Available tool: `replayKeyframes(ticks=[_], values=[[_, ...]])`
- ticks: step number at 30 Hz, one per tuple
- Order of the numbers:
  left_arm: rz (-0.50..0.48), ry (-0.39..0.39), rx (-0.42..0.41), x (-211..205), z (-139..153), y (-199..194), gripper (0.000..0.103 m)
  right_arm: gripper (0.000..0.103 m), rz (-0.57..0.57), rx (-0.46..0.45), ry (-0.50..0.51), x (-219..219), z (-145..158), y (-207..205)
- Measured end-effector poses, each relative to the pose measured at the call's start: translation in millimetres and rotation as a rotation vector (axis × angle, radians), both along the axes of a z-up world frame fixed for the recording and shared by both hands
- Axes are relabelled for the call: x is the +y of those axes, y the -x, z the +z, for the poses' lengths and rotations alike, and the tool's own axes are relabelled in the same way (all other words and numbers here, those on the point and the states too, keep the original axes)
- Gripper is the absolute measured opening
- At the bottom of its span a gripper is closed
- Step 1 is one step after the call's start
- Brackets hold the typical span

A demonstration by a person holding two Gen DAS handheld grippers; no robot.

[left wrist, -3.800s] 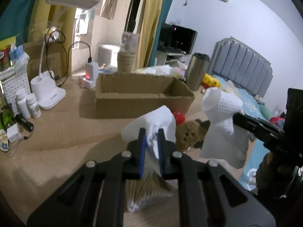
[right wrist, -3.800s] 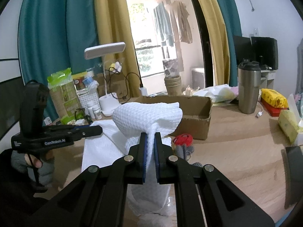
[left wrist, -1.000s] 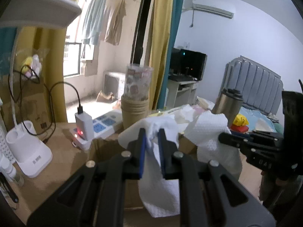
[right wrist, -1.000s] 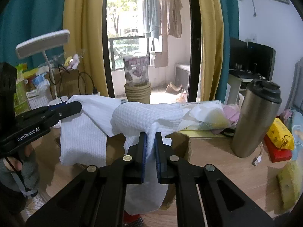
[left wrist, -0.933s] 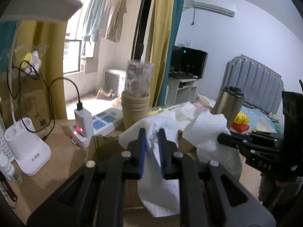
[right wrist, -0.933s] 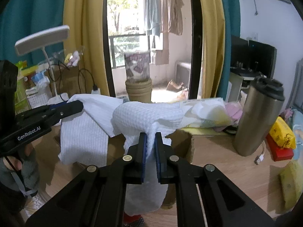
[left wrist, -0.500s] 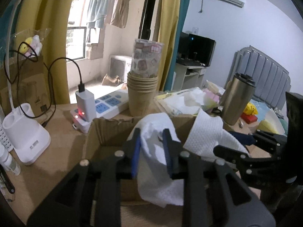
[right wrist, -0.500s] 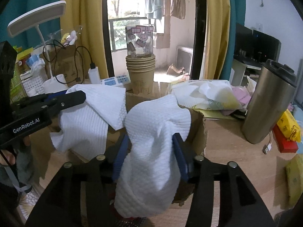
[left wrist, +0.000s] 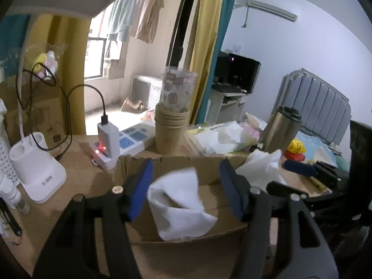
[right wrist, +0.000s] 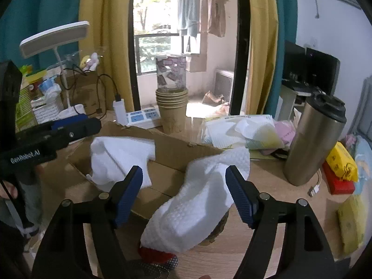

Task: Organize soft objects
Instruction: 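Open the left tool and right tool, dropping the wipes into the box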

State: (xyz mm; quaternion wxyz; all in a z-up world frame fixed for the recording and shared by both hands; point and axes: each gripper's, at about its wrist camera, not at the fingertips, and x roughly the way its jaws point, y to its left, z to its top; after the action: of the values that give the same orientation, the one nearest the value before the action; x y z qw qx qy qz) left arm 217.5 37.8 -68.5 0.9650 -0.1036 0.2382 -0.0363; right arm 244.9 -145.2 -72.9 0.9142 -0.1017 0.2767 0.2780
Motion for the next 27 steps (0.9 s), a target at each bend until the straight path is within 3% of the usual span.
replayKeyframes(ticks=[5, 10, 15, 21, 27], values=[[0.01, -0.023, -0.022, -2, 12, 9, 0.063, 0.077, 0.025, 0.051, -0.012, 1, -6, -3], [0.016, -0.029, -0.023, -1, 16, 14, 0.063, 0.077, 0.001, -0.005, -0.095, -14, 14, 6], [0.027, -0.025, -0.027, 3, 23, 20, 0.063, 0.077, -0.018, -0.037, -0.092, -24, 23, 12], [0.04, -0.025, -0.031, 8, 27, 32, 0.063, 0.077, -0.093, -0.019, -0.047, -33, 3, 0], [0.05, -0.018, -0.009, 12, 22, 43, 0.063, 0.077, -0.158, 0.056, -0.009, -36, -22, -19]])
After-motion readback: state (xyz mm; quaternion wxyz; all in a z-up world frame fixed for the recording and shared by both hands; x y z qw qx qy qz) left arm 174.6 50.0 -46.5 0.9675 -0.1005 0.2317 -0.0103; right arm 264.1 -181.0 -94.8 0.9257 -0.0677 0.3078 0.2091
